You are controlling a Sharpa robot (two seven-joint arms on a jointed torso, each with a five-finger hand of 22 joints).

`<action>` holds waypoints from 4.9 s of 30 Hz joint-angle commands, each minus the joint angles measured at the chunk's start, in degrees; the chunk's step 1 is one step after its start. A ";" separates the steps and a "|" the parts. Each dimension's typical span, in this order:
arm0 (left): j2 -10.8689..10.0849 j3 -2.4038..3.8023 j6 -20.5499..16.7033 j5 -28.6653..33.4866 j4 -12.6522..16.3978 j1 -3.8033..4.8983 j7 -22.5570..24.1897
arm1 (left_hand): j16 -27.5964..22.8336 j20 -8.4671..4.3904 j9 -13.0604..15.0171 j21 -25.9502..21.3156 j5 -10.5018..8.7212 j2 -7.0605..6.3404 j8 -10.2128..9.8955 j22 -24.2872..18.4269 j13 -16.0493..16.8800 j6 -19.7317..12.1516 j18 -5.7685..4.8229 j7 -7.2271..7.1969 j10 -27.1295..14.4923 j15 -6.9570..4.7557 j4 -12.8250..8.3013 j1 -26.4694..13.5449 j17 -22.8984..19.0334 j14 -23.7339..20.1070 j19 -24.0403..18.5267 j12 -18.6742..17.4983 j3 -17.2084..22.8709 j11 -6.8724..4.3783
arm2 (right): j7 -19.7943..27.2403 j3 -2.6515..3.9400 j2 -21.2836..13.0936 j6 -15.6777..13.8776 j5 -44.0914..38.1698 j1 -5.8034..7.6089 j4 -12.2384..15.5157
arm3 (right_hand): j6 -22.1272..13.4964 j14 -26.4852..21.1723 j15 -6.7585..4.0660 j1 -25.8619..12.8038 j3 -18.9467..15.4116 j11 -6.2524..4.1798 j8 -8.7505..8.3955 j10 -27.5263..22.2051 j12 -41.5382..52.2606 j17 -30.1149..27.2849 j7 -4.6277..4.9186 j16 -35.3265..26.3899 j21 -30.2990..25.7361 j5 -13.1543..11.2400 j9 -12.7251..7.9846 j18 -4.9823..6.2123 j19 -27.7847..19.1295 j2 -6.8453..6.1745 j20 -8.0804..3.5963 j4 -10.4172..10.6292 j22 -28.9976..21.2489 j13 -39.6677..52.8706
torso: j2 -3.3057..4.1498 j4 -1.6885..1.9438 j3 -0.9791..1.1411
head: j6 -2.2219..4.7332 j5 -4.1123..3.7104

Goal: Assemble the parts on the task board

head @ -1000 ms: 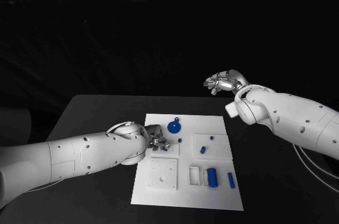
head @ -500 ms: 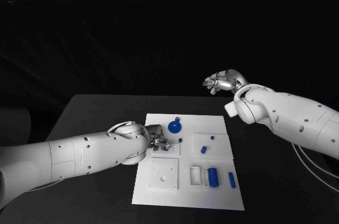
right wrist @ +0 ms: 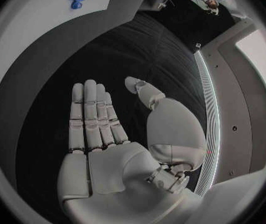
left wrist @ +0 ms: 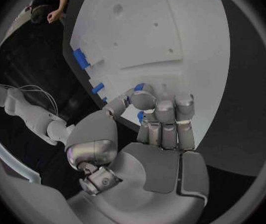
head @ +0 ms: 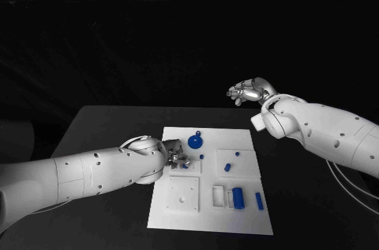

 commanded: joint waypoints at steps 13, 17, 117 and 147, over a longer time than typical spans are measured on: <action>0.51 -0.20 1.24 0.77 0.24 -0.38 0.97 | 0.65 -6.33 0.15 0.18 -5.97 -2.90 0.06 0.56 -0.09 12.62 1.30 -7.11 -1.59 -3.73 3.89 -0.68 -0.44 1.70 0.53 0.77 0.58 -1.31 | 0.24 0.02 0.17 1.08 -0.16 -0.12 -0.03 | -0.16 -0.33 0.12 -0.10 -0.22 0.14 0.39 -0.44 0.43 -0.09 0.56 -0.28 -0.16 0.50 -0.11 0.83 -0.10 0.72 0.16 -0.31 0.08 -0.17 | 0.01 0.00 -0.01 | 0.04 -0.06; 0.51 -0.20 1.25 0.88 0.28 -0.38 0.99 | 0.69 -6.34 0.18 0.17 -6.21 -3.52 0.06 0.55 -0.12 12.63 1.32 -7.12 -1.60 -3.76 4.38 -0.83 -0.50 1.70 0.55 0.82 0.44 -1.32 | 0.23 0.02 0.16 1.07 -0.16 -0.15 -0.02 | -0.17 -0.34 0.12 -0.10 -0.22 0.14 0.39 -0.45 0.44 -0.09 0.56 -0.28 -0.16 0.52 -0.12 0.82 -0.11 0.73 0.16 -0.31 0.08 -0.19 | 0.02 0.00 -0.03 | 0.04 -0.08; 10.26 5.38 12.42 8.25 -29.22 2.81 4.27 | -12.75 -1.17 -10.11 -12.24 -11.72 -8.87 -13.78 -4.02 -7.25 -5.33 -1.95 1.35 -14.60 4.70 8.66 -0.28 -7.34 -9.96 -10.67 -15.43 -9.98 6.25 | 0.37 0.02 -0.22 1.70 1.06 -0.73 -0.19 | -1.69 -2.86 1.28 -1.93 -3.18 0.99 0.29 -2.90 1.03 -0.46 1.22 -0.73 -1.58 2.22 -0.83 0.82 -2.48 1.02 1.07 -0.50 0.30 -2.66 | 0.13 -0.29 -0.01 | 2.38 -0.38; 11.54 5.26 14.90 9.13 -30.85 2.15 4.72 | -12.58 -1.18 -10.78 -12.36 -11.70 -5.72 -13.45 -3.49 -6.97 -5.45 -1.97 1.38 -14.81 4.72 7.75 0.19 -7.11 -10.36 -11.02 -15.75 -10.25 6.29 | 0.03 0.02 -0.03 1.83 1.00 -0.73 0.00 | -1.72 -2.88 1.27 -1.63 -2.99 0.98 0.33 -2.94 1.16 -0.48 1.21 -0.68 -1.61 2.28 -0.88 0.82 -2.46 1.17 1.05 -0.59 0.34 -2.83 | 0.08 -0.26 0.03 | 2.07 -0.55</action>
